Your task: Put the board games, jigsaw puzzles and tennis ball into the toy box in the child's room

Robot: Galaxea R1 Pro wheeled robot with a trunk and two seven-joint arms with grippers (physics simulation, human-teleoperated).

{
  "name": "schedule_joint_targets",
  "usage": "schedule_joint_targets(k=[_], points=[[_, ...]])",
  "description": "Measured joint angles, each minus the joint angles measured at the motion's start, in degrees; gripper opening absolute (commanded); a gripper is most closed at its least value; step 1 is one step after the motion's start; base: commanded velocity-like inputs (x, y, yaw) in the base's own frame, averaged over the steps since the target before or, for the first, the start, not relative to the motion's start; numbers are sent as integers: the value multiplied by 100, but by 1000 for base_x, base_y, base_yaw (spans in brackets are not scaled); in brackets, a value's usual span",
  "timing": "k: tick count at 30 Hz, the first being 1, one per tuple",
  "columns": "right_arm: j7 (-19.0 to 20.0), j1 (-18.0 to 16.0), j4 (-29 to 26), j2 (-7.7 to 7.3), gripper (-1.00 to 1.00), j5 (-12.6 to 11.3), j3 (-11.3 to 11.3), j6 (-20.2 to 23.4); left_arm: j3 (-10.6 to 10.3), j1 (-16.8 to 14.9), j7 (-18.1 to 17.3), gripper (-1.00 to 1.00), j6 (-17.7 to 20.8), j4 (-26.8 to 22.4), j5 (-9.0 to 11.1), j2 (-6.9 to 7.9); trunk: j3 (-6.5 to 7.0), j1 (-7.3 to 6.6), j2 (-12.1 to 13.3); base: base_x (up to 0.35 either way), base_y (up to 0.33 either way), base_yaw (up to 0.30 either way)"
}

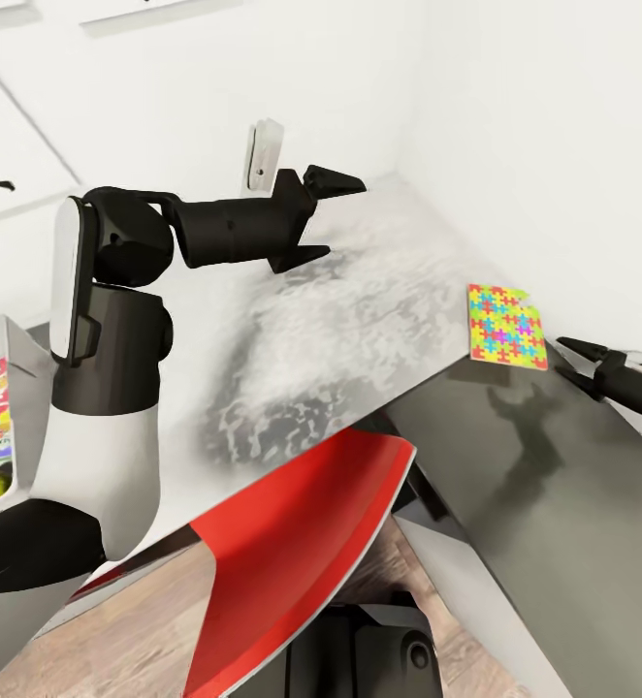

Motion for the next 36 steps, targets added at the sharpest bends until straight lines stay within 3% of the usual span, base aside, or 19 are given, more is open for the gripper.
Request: schedule_joint_targets(k=[7,20,36], points=[[-15,1,4,-9,100,0,-21,0,-2,0,0,100,1,-2,0,1,2,0,0,0,0,191],[-320,10,15,-10,100,4,-426,-1,-9,6,0,100,4,-1,0,1,3,0,0,0,0,44],[-380,17,16,-9,100,0,-498,-2,-10,11,0,100,5,0,-1,1,3,0,0,0,0,4]])
